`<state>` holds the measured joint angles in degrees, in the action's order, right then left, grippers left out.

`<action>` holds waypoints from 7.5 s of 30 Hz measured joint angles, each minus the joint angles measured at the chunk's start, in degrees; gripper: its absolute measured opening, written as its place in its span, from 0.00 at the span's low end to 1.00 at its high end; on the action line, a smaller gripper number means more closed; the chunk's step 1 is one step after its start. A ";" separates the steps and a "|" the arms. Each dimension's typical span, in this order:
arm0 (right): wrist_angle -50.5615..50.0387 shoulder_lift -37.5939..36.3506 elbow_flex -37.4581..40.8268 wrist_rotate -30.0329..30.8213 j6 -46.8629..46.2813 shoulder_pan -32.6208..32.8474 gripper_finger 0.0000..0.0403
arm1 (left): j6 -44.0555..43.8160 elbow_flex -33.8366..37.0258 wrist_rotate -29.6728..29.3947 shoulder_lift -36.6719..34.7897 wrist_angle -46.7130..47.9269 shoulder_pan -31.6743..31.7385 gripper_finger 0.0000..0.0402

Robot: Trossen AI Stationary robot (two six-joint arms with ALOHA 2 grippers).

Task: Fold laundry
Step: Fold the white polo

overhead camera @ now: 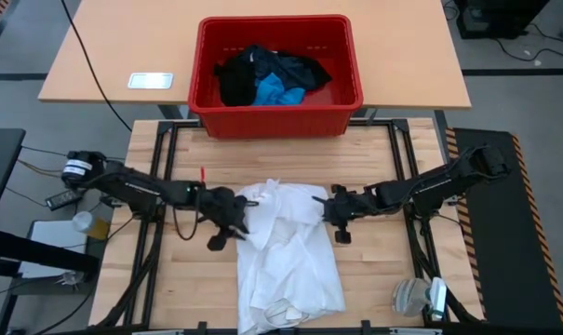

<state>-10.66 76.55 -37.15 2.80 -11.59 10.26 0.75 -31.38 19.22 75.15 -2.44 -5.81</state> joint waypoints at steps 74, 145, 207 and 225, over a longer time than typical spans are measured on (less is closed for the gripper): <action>-7.41 -2.62 -8.70 -3.50 1.26 -4.64 0.32 | 5.57 -11.27 -16.42 4.11 11.15 -18.03 0.46; -5.42 4.57 0.26 6.86 -33.32 7.81 0.65 | -5.63 -39.43 -32.94 9.01 46.17 -17.04 0.30; 19.80 -3.44 12.46 14.15 -25.06 2.67 0.04 | -4.61 -39.47 -33.09 9.01 49.12 -15.28 0.30; 18.18 -5.18 11.98 12.28 10.26 18.36 0.05 | -4.41 -39.47 -33.11 9.01 49.32 -14.51 0.30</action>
<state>7.52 71.37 -25.17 15.08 -1.33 28.62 -3.66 -70.85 -13.89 84.16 46.87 -20.32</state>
